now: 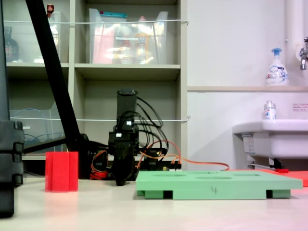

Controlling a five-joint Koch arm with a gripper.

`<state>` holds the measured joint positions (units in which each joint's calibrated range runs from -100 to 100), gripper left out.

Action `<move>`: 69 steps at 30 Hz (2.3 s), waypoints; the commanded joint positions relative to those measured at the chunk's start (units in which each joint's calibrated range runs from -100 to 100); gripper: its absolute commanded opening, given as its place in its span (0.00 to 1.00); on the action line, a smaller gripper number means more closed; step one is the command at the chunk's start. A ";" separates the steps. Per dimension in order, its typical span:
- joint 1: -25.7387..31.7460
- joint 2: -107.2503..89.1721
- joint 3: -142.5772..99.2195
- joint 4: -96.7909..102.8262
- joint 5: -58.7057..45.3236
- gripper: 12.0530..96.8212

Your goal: Put the cross columnar block into the corresponding hole

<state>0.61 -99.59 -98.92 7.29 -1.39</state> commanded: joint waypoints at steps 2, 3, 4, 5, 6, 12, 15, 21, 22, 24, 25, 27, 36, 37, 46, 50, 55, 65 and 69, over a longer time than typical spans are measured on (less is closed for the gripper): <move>0.39 -0.41 -1.08 -5.61 -0.10 0.44; 0.34 -0.41 -1.08 -5.61 -0.05 0.44; 0.34 -0.41 -1.08 -5.61 -0.05 0.44; 0.34 -0.41 -1.08 -5.61 -0.05 0.44; 0.29 -0.41 -1.08 -5.61 -0.05 0.44; 0.29 -0.41 -1.08 -5.61 -0.05 0.44; 0.39 -0.41 -1.08 -4.84 0.34 0.44; 0.63 -0.41 -1.08 -4.65 8.64 0.44; 1.22 -0.41 -1.08 -4.84 8.74 0.44; 2.10 -0.41 -1.08 -4.93 8.79 0.44; 2.30 -0.41 -1.08 -4.93 8.79 0.44; 2.05 -0.41 -1.08 -5.13 9.23 0.44; -1.95 -0.41 -1.08 -1.56 29.21 0.44; -2.64 -0.41 -1.08 -1.08 30.92 0.43; -4.88 -0.41 8.39 -16.10 36.92 0.40; -5.57 -0.41 25.84 -39.89 39.56 0.39; -5.62 -0.41 41.00 -57.90 42.69 0.37; -6.98 1.82 62.63 -72.82 43.76 0.76; -7.03 12.86 69.51 -74.84 43.32 0.83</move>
<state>-6.47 -90.42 -34.44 -66.62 42.61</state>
